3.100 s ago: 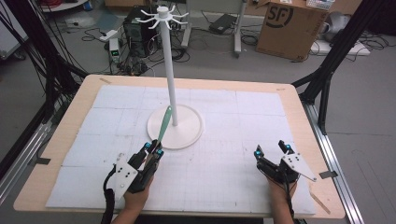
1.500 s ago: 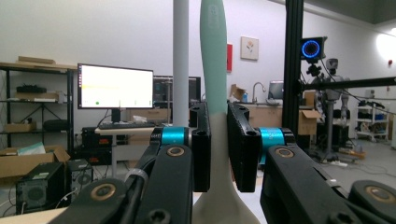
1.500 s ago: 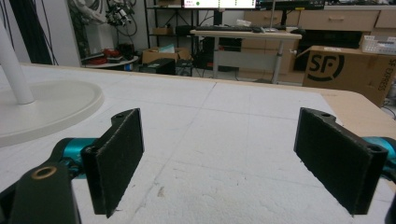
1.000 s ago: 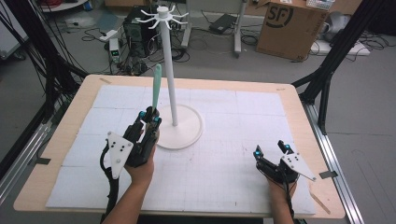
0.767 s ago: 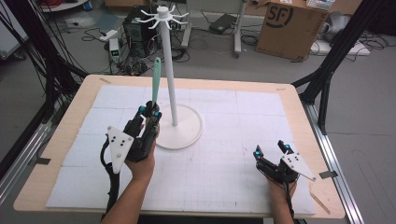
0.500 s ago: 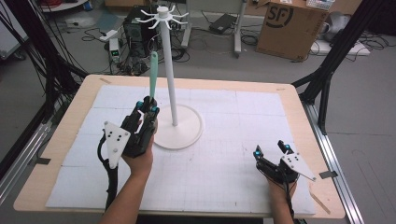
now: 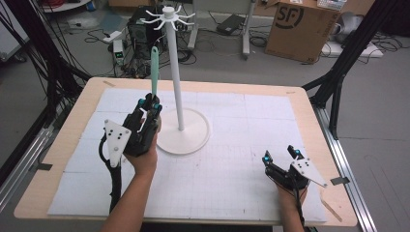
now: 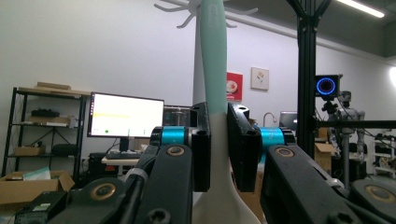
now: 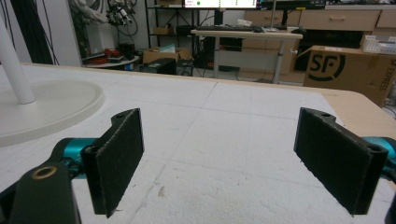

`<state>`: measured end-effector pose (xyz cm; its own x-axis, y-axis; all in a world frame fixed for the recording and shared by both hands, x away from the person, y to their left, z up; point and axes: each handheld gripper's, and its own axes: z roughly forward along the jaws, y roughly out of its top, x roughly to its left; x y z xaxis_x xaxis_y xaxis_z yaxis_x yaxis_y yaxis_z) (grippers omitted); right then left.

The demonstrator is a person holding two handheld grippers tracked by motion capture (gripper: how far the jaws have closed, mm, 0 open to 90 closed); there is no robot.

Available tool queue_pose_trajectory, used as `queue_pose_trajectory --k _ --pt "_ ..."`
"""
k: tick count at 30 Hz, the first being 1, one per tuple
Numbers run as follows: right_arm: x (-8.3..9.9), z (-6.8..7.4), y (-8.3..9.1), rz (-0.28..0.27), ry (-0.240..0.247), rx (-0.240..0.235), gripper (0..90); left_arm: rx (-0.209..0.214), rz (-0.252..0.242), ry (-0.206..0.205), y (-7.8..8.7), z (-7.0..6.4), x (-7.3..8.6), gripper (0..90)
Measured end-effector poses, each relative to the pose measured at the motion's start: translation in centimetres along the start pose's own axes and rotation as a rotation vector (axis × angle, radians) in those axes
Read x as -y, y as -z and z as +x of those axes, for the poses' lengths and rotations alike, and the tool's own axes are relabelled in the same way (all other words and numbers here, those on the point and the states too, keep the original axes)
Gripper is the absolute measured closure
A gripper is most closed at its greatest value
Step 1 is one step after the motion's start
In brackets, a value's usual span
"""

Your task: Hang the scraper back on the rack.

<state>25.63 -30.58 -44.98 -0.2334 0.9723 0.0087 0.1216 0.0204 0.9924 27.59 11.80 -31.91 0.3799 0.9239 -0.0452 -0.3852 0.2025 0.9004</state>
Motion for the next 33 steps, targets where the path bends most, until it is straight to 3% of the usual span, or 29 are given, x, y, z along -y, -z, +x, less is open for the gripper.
queue_pose_trajectory --k 4,14,33 --pt "0.0 0.0 0.0 -0.003 0.005 0.002 15.2 0.01 -0.034 -0.001 -0.3 0.0 -0.1 80.3" --pt "0.0 0.0 0.0 0.001 0.006 0.0 15.2 0.004 -0.061 0.014 -1.3 0.4 0.0 80.2" --pt "0.0 0.0 0.0 0.002 0.007 -0.001 15.2 -0.001 -0.051 0.006 -2.8 0.6 -1.1 80.3"
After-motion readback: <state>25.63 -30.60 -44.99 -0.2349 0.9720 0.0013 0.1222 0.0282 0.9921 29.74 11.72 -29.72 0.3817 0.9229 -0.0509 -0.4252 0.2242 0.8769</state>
